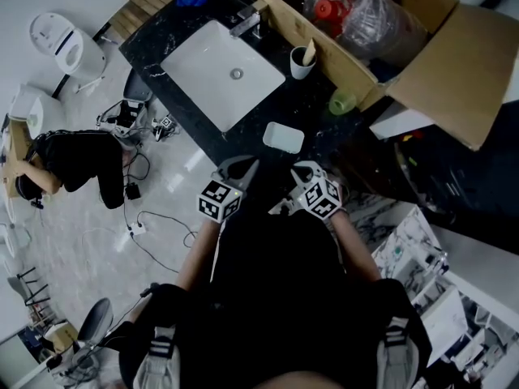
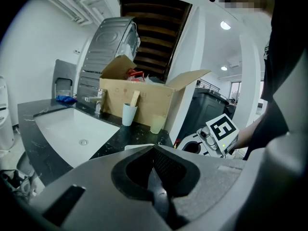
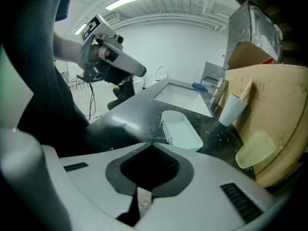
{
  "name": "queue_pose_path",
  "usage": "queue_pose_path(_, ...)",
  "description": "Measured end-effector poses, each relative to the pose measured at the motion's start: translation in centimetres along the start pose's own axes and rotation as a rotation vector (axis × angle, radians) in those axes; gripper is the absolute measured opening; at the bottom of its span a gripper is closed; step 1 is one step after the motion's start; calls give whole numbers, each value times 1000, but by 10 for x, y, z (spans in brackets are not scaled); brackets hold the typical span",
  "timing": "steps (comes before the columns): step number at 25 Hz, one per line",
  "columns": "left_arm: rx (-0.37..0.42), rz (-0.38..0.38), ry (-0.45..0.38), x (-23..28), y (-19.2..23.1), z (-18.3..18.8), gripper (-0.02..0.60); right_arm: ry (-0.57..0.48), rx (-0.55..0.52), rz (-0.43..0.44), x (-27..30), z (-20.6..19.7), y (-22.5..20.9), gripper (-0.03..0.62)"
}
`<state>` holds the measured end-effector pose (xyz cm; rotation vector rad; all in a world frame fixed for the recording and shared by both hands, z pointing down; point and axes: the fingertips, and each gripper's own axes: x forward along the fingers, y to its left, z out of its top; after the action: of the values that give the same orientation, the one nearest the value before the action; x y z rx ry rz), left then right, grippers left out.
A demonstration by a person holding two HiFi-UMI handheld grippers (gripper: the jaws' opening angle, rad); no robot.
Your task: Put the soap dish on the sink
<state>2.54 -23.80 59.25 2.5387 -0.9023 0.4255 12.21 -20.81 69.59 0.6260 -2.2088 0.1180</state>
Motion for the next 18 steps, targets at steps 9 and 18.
queue_pose_path(9,5,-3,5,-9,-28,-9,-2,-37,6,3,-18,-8,18,-5)
queue_pose_path(18,17,8,2,-16,-46,-23,-2,-64,22,-18,-30,-13,30,-5)
